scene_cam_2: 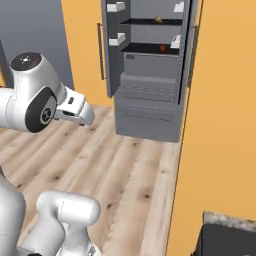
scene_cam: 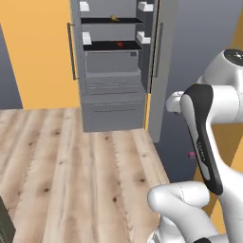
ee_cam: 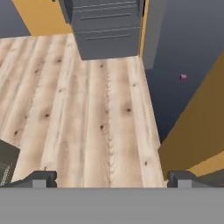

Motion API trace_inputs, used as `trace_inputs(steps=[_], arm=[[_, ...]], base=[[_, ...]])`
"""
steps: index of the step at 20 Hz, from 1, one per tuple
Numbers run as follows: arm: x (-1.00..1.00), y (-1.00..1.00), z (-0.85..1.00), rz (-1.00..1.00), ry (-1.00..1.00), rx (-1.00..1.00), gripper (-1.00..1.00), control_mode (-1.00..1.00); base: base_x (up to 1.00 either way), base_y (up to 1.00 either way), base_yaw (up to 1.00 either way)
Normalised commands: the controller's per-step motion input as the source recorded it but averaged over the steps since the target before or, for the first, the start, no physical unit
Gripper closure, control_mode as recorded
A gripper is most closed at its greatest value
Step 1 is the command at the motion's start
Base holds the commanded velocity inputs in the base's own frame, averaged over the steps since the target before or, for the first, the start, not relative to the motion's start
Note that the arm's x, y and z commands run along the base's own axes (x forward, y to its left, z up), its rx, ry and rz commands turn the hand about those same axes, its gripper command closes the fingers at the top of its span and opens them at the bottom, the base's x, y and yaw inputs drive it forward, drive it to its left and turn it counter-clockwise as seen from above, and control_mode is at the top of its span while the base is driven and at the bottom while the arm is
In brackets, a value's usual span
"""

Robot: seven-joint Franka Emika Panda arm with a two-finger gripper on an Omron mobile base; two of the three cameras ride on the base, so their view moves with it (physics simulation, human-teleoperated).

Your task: Take the cheese, chicken drumstick, and tomato from the fridge and place them on the plate on the dining counter to create an appetizer plate.

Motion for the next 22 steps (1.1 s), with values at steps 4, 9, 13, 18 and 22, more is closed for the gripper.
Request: trace_inputs(steps=[4,9,13,18,22], arm=[[0.00,0.00,0.00,0.00,0.00,0.00,-1.00,1.00],[0.00,0.00,0.00,0.00,0.00,0.00,-1.00,1.00],[0.00,0.00,0.00,0.00,0.00,0.00,-1.00,1.00],[0.00,0.00,0.00,0.00,0.00,0.00,-1.00,1.00],[0.00,0.00,0.00,0.00,0.00,0.00,-1.00,1.00]], base=[[1.00,-0.33,0.13],[1.00,-0.32,0.12],[1.00,-0.38,0.05],[0.99,-0.36,0.00],[1.00,-0.14,0.00]])
